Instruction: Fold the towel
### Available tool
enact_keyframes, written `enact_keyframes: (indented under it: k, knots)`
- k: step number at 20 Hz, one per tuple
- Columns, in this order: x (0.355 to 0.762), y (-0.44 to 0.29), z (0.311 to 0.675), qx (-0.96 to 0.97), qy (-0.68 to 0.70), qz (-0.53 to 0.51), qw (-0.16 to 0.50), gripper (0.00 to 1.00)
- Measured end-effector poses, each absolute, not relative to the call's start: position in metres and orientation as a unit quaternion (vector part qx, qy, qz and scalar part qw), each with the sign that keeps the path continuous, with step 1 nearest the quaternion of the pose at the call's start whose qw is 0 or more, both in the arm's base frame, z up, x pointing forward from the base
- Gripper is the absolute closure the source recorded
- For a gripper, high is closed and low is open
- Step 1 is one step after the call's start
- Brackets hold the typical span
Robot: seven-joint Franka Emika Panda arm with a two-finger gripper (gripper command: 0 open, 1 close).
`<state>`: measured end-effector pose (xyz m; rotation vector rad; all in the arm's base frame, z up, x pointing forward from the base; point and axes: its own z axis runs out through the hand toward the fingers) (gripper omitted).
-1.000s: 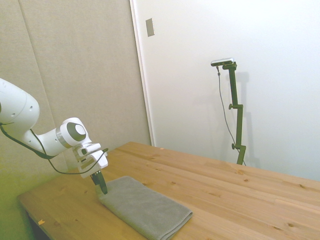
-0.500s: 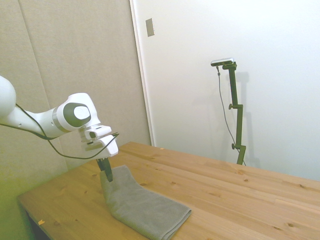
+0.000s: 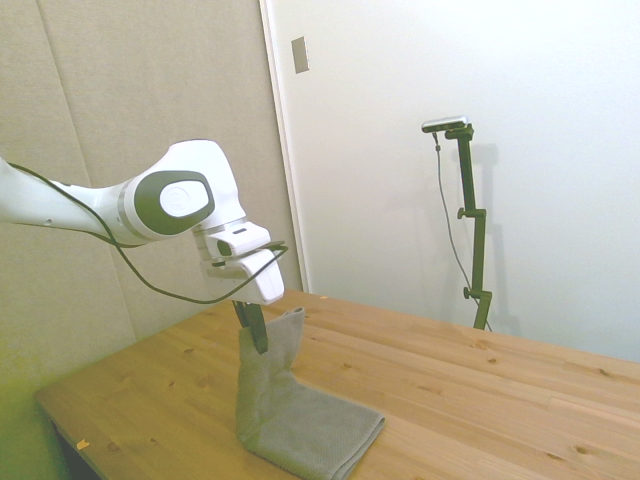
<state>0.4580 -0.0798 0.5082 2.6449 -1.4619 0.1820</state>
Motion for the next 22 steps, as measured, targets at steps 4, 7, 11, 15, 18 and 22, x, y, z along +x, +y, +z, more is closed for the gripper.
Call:
enact_keyframes:
  k: [4,7,11,15,18,22]
  knots:
    - [0.455,-0.120,0.498,0.861,-0.504,0.055,0.045,1.00]
    - [0.459,-0.152,0.479,0.853,-0.518,0.046,0.040,0.00]
    - [0.462,-0.189,0.451,0.838,-0.544,0.018,0.045,0.00]
    - [0.472,-0.218,0.439,0.825,-0.563,0.007,0.048,0.00]
    - [0.481,-0.227,0.437,0.822,-0.567,0.007,0.050,0.00]
    - [0.492,-0.228,0.446,0.823,-0.566,0.016,0.038,0.00]
